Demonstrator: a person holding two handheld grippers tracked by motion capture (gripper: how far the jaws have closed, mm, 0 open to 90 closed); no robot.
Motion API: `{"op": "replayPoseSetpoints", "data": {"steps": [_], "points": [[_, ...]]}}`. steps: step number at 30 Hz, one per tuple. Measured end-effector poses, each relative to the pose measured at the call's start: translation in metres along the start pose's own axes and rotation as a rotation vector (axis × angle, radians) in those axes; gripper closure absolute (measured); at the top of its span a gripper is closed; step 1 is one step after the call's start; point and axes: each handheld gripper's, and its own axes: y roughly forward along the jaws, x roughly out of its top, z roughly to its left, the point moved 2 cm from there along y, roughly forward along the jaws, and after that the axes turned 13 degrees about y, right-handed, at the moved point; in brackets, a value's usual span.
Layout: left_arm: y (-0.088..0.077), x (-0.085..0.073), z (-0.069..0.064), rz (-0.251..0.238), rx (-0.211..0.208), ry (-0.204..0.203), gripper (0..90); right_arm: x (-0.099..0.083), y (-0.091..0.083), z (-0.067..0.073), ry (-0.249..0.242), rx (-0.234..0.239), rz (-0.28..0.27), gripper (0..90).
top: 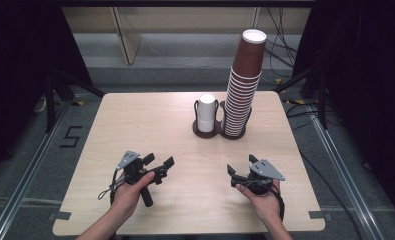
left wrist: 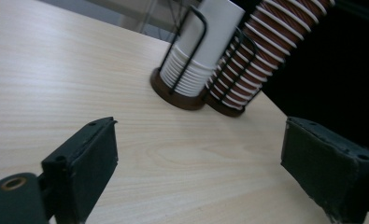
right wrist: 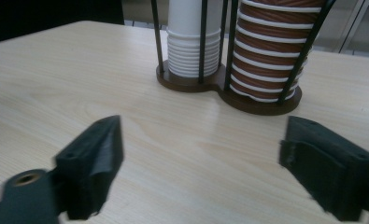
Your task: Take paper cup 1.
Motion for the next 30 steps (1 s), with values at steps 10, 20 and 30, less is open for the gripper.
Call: {"op": "replayPoseSetpoints", "data": {"steps": [10, 20, 30], "points": [[-0.009, 0.009, -0.008, -0.012, 0.013, 0.100, 13.7, 0.002, -0.002, -0.005, 0.063, 0.006, -0.001, 21.7], [0.036, 0.023, -0.016, 0.031, 0.023, 0.477, 0.0, 0.006, 0.017, -0.001, -0.013, -0.011, 0.022, 15.5], [0.113, 0.084, -0.030, -0.053, 0.034, 0.608, 7.3, 0.038, 0.079, 0.019, -0.082, 0.052, 0.048, 8.3]]}}
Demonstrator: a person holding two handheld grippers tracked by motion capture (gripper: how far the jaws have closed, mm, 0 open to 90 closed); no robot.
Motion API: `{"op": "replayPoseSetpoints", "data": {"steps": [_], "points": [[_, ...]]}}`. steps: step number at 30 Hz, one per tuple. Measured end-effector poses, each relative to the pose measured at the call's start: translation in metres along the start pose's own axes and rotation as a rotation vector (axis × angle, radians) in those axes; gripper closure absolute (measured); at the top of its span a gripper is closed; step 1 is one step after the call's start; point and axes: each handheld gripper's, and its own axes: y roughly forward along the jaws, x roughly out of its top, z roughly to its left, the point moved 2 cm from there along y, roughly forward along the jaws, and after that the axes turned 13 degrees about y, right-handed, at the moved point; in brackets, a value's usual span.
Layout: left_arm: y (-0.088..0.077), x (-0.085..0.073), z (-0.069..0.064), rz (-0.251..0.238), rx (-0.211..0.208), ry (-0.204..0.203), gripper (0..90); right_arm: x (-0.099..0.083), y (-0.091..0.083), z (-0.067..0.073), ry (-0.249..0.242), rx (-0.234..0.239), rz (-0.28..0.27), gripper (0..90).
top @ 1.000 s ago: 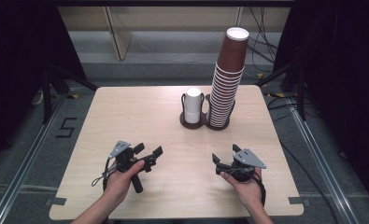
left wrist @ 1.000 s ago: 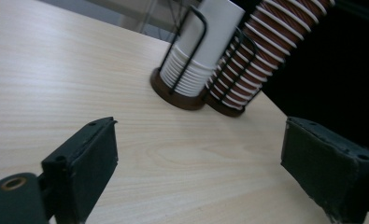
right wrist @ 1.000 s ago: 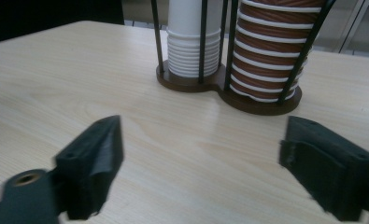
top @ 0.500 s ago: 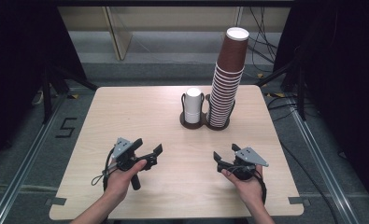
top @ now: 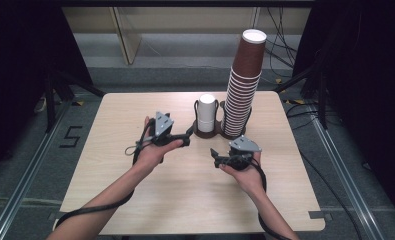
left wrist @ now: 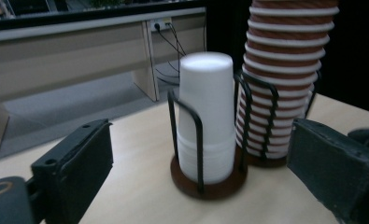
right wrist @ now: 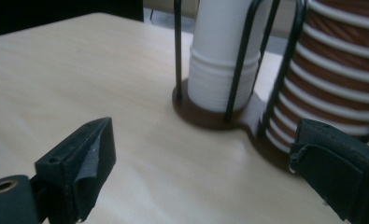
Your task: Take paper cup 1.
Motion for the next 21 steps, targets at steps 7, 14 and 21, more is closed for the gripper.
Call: {"op": "replayPoseSetpoints", "data": {"steps": [7, 14, 21], "points": [[0.052, 0.022, 0.006, 0.030, -0.002, 0.006, 14.0, 0.012, 0.047, -0.002, 0.008, -0.061, -0.039, 19.1], [0.087, 0.024, 0.003, 0.073, -0.014, 0.012, 14.7, 0.011, 0.072, -0.002, 0.057, -0.096, -0.034, 23.9], [0.106, 0.015, -0.005, 0.079, -0.017, 0.014, 15.2, 0.007, 0.086, -0.008, 0.086, -0.110, -0.021, 25.7]]}}
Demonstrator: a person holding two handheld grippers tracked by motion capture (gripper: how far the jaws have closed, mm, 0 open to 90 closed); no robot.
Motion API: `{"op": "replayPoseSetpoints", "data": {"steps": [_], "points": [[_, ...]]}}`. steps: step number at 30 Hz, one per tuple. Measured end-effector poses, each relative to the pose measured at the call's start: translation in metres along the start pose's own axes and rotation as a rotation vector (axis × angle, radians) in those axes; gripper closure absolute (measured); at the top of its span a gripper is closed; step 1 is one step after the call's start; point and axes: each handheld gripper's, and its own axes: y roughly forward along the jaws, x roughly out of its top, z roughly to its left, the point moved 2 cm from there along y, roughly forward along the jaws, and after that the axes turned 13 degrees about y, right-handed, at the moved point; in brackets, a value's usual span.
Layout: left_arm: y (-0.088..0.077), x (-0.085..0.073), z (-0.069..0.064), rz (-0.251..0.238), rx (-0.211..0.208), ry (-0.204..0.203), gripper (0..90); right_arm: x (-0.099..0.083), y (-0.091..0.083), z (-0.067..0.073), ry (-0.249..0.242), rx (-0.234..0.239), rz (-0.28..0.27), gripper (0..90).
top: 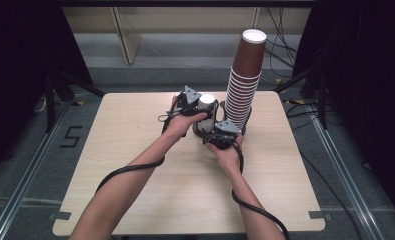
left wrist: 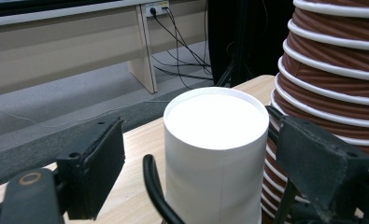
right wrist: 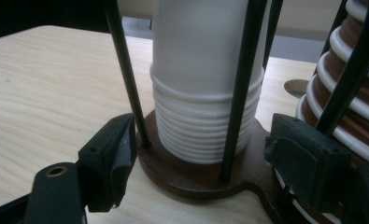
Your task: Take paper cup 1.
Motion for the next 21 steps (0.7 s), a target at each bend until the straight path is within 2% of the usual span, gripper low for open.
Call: {"op": "replayPoseSetpoints", "data": {"steps": [1, 2, 3, 4, 5, 7, 8, 9, 10, 11, 12, 13, 16, 17, 21], "points": [[0.002, 0.000, -0.001, 0.003, 0.001, -0.005, 15.3, 0.000, 0.000, -0.001, -0.024, -0.010, 0.003, 26.2], [0.003, -0.001, -0.002, 0.008, 0.000, -0.008, 15.8, 0.000, 0.001, 0.000, 0.002, 0.008, 0.012, 26.6], [0.003, -0.001, -0.002, 0.008, 0.000, -0.008, 16.4, 0.000, 0.001, 0.000, 0.002, 0.008, 0.012, 26.6], [0.006, -0.002, -0.003, 0.013, -0.003, -0.019, 16.4, 0.000, 0.002, 0.000, -0.022, -0.012, 0.019, 27.8], [0.007, -0.003, -0.003, 0.019, -0.003, -0.015, 16.7, 0.000, 0.001, 0.003, 0.016, -0.016, 0.023, 28.1], [0.010, -0.003, -0.004, 0.025, -0.010, -0.034, 17.2, 0.001, 0.004, 0.003, -0.006, -0.014, 0.006, 28.7], [0.010, -0.003, -0.004, 0.025, -0.010, -0.034, 17.7, 0.001, 0.003, 0.004, 0.003, -0.028, 0.026, 29.0], [0.012, -0.002, -0.002, 0.026, -0.005, -0.029, 18.3, 0.001, 0.005, 0.005, 0.016, -0.027, 0.019, 29.3], [0.012, -0.001, -0.002, 0.022, -0.004, -0.037, 19.0, 0.000, 0.007, 0.004, 0.009, -0.025, 0.012, 29.6], [0.013, -0.001, -0.002, 0.022, -0.006, -0.030, 19.7, 0.000, 0.007, 0.006, 0.034, -0.045, 0.006, 29.6], [0.014, -0.001, -0.002, 0.022, -0.008, -0.020, 20.5, 0.000, 0.009, 0.005, 0.012, -0.038, 0.017, 29.7], [0.015, -0.001, -0.002, 0.023, -0.014, -0.011, 21.2, 0.000, 0.009, 0.005, 0.013, -0.047, 0.018, 29.7], [0.017, -0.002, -0.002, 0.021, -0.024, 0.002, 23.2, -0.001, 0.013, 0.007, 0.040, -0.052, 0.033, 30.0], [0.018, -0.002, -0.003, 0.021, -0.029, -0.001, 24.1, -0.001, 0.015, 0.007, 0.049, -0.046, 0.029, 30.0], [0.020, -0.002, -0.003, 0.026, -0.037, -0.005, 26.1, 0.001, 0.016, 0.007, 0.033, -0.069, 0.029, 30.3]]}}
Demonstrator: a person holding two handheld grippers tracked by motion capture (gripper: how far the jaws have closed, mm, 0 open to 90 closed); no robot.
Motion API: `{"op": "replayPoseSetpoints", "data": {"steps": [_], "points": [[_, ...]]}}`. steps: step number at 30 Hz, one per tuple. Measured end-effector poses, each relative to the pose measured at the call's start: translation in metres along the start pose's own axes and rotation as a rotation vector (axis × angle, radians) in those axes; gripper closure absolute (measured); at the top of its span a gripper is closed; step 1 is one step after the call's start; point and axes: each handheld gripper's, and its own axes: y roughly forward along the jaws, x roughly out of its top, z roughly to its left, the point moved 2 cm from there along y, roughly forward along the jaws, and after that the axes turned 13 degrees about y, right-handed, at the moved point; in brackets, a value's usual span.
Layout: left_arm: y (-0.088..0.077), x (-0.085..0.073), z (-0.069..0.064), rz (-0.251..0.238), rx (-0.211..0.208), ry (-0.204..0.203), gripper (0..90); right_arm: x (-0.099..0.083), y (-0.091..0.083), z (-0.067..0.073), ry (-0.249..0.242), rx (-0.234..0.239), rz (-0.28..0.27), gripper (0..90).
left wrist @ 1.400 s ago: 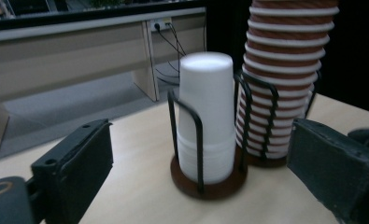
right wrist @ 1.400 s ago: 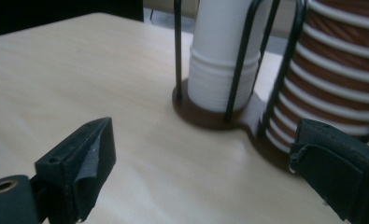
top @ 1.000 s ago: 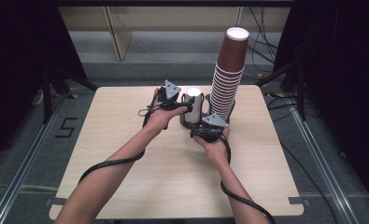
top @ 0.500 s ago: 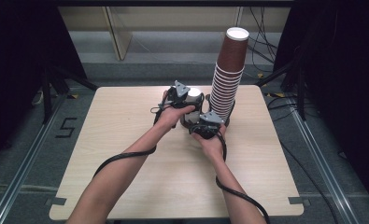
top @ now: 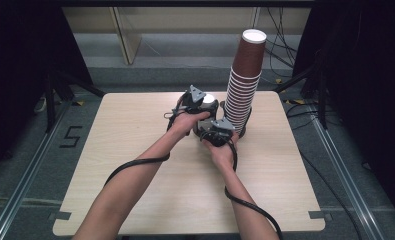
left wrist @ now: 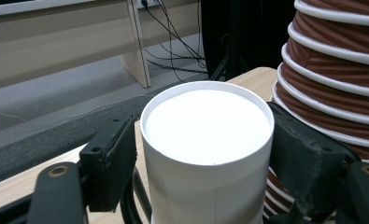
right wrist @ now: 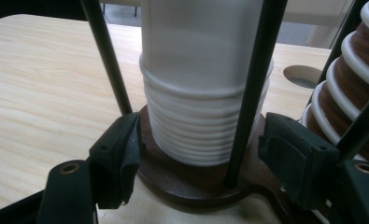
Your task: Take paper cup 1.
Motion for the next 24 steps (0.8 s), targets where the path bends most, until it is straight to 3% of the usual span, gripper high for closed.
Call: {"op": "replayPoseSetpoints", "data": {"steps": [1, 4, 10, 12, 15, 17, 18, 20, 22, 24], "points": [[0.001, 0.000, 0.000, -0.001, -0.004, -0.005, 26.5, 0.000, 0.000, 0.000, 0.011, -0.014, 0.010, 30.3], [0.002, 0.001, 0.000, -0.001, -0.006, -0.010, 28.2, 0.001, 0.003, -0.002, -0.026, -0.024, -0.003, 30.3], [0.004, 0.001, -0.002, -0.004, -0.007, -0.026, 31.5, 0.001, 0.004, 0.001, 0.008, -0.047, 0.007, 30.4], [0.004, 0.001, -0.001, -0.003, -0.007, -0.026, 31.8, 0.001, 0.008, 0.002, 0.012, -0.047, -0.023, 31.2], [0.002, 0.001, -0.001, -0.006, -0.013, -0.034, 32.3, 0.003, 0.008, 0.001, -0.019, -0.060, -0.027, 33.4], [0.002, 0.000, -0.001, -0.007, -0.013, -0.037, 32.4, 0.003, 0.010, 0.003, -0.013, -0.038, -0.032, 33.8], [0.002, 0.000, -0.001, -0.007, -0.013, -0.037, 32.4, 0.004, 0.008, 0.004, -0.012, -0.052, -0.017, 33.8], [0.002, 0.001, -0.001, -0.008, -0.012, -0.037, 32.5, 0.004, 0.010, 0.004, 0.002, -0.031, -0.039, 34.5], [0.003, 0.001, -0.001, -0.009, -0.010, -0.038, 32.6, 0.004, 0.010, 0.004, -0.013, -0.053, -0.049, 35.3], [0.003, 0.001, -0.002, -0.010, -0.009, -0.037, 32.7, 0.004, 0.008, 0.005, 0.007, -0.043, -0.038, 35.7]]}}
